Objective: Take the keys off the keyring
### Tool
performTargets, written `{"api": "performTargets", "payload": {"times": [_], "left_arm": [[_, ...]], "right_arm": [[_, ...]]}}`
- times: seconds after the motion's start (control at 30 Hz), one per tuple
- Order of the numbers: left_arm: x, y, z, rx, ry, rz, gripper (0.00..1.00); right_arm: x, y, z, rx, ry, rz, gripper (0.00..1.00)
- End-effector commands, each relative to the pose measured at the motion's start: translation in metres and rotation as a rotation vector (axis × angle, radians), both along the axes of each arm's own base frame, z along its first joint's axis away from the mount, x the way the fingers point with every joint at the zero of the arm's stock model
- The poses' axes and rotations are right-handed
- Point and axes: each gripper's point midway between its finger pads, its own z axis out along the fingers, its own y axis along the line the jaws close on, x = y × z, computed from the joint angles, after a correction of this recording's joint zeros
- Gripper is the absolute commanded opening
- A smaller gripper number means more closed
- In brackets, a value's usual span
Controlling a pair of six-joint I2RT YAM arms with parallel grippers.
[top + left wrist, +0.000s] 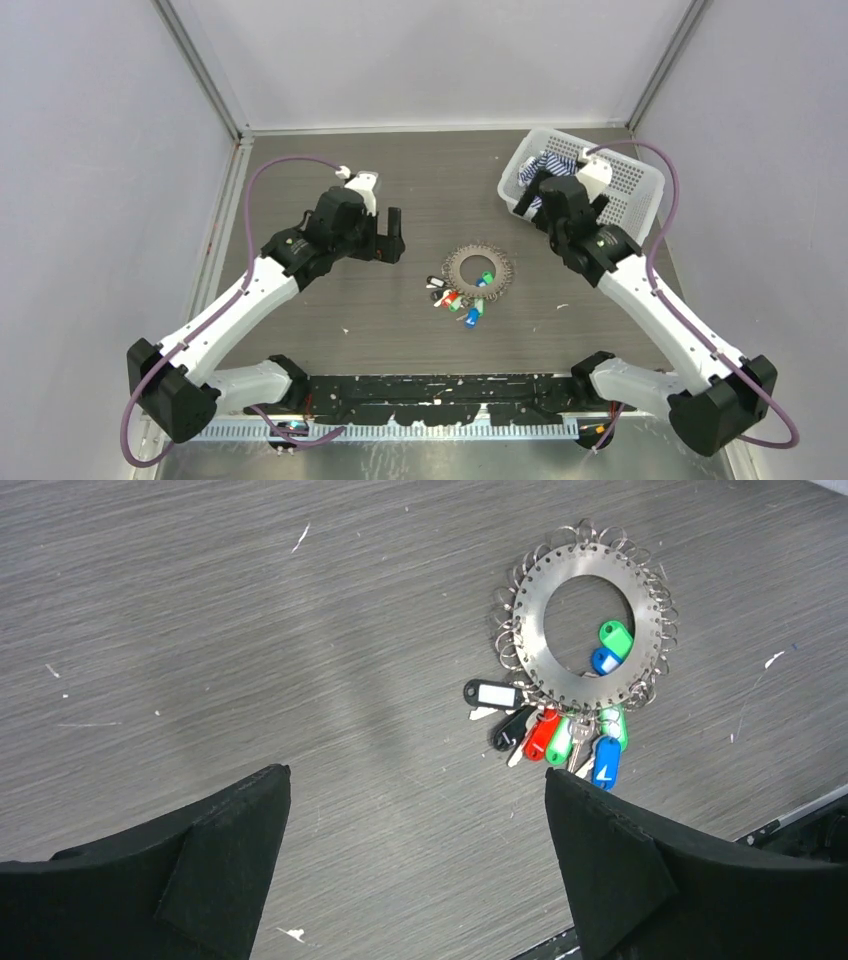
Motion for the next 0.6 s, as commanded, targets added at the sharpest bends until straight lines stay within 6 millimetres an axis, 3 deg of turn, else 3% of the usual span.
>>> {"api": "performTargets", "payload": {"times": [0.0,0.1,0.3,0.4,0.57], "left_arm": [[0.013,-0.01,0.019,-0.045,-0.065,-0.006,1.0],[0.011,-0.022,0.01,-0.061,-0.021,-0.049,1.0],[-0.001,-0.07,-0.006,-0.052,-0.009,-0.164,1.0],[-0.002,-0.085,-0.023,-0.054,0.036,-0.182,1.0],[-0.006,-0.095,-0.051,-0.063,0.096,-0.203,1.0]], "right_arm": [[-0.036,0.02,-0.049,0.072,0.145,0.113,1.0],[-0.06,0.034,-0.098,0.128,0.262,0.165,0.98],[-0.091,0.061,-0.182,0.282,0.417,0.185,0.87],[-0.083,0.073,-0.198,0.3,0.425,0.181,0.87],[-0.073,0.076,-0.223,0.214,0.454,0.176,0.88]]}}
